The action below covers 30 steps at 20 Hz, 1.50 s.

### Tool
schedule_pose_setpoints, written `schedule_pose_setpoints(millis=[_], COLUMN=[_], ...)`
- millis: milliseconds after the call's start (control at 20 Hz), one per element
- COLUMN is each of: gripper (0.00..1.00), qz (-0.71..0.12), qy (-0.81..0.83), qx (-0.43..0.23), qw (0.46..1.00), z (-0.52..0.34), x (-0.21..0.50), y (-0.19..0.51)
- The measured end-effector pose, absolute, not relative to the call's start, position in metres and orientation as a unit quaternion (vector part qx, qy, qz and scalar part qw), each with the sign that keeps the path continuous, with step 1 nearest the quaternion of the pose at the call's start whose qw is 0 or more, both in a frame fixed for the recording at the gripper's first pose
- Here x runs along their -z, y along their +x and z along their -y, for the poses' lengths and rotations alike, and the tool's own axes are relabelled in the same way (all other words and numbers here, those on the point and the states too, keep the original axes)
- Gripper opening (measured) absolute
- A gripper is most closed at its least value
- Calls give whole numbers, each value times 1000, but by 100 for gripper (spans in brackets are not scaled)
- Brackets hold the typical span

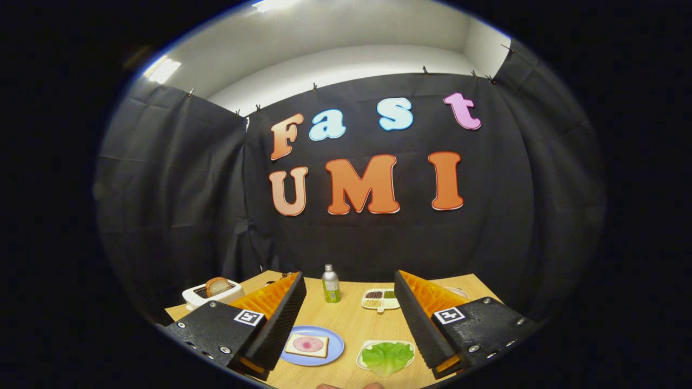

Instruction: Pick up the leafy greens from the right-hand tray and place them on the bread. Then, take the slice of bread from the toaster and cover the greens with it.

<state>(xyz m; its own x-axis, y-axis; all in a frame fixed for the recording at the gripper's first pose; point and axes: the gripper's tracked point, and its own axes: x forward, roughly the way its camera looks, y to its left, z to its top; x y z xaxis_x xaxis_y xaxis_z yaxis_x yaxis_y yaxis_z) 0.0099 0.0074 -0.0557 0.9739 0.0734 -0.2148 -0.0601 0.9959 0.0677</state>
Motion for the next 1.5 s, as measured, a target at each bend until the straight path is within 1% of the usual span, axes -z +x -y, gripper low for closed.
schedule_pose_setpoints(millis=[350, 750, 1050, 1200, 1500], gripper=[98, 97, 98, 98, 97], qz=[-219, -307, -388, -420, -485], qy=[65, 67, 69, 50, 50], qx=[-32, -10, -10, -2, -8], qw=[973, 949, 919, 906, 873], z=[-4, 8, 13, 22, 25], x=[117, 173, 221, 246, 287], y=[16, 22, 20, 20, 14])
